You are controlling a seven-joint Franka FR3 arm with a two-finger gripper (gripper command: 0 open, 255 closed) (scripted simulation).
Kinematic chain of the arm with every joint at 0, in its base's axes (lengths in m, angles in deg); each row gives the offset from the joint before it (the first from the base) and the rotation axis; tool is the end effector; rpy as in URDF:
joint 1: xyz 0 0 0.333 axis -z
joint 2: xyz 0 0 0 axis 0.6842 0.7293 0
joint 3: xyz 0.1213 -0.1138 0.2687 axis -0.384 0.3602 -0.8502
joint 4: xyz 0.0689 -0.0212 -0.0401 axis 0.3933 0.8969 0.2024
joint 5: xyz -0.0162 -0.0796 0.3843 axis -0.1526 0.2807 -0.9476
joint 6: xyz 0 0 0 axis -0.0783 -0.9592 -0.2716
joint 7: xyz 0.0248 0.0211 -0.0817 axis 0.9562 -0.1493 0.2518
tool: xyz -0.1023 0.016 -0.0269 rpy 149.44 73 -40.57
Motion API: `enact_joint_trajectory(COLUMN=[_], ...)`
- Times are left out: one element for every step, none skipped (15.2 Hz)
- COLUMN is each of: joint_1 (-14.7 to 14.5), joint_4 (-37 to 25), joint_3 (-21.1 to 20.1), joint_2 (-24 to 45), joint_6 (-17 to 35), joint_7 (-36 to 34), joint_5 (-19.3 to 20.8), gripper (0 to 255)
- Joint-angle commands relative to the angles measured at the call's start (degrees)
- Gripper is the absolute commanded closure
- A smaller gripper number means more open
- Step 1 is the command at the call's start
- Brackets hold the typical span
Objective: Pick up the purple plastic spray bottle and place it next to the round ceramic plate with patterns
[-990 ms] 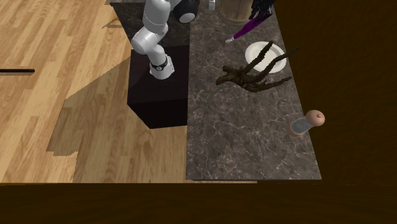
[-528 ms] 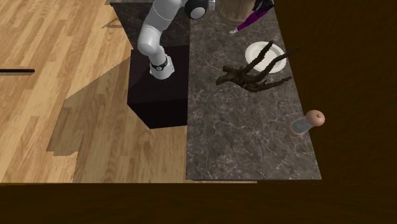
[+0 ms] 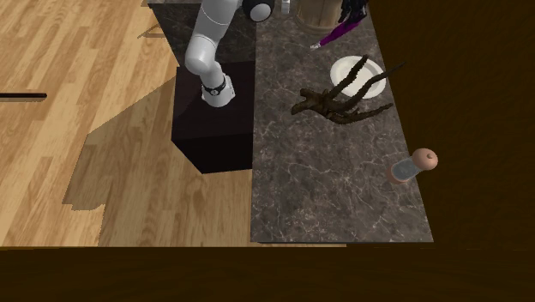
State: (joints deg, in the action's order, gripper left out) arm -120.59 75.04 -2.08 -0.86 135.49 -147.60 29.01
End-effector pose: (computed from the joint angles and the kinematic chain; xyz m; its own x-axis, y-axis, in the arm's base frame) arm -0.0367 0.6586 0.5277 0.2792 -0.9131 0.2972 -0.9602 -0.2683 0.0781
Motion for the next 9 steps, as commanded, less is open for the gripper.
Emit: enact_joint_trajectory(joint_1=[0.33, 0.54, 0.72, 0.91, 0.91, 0.91, 0.91, 0.91, 0.91], joint_4=[2.61, 3.82, 4.99, 6.19, 6.19, 6.19, 6.19, 6.20, 6.19], joint_3=[0.08, 0.10, 0.12, 0.14, 0.14, 0.14, 0.14, 0.14, 0.14], joint_2=[-0.18, -0.45, -0.68, -0.91, -0.91, -0.91, -0.91, -0.91, -0.91], joint_6=[1.59, 2.53, 3.46, 4.44, 4.44, 4.44, 4.44, 4.44, 4.44], joint_7=[-0.07, -0.07, -0.07, -0.07, -0.07, -0.07, -0.07, -0.07, -0.07], joint_5=[-0.22, -0.32, -0.41, -0.49, -0.49, -0.49, -0.49, -0.49, -0.49], gripper=[255, 255, 255, 255, 255, 255, 255, 255, 255])
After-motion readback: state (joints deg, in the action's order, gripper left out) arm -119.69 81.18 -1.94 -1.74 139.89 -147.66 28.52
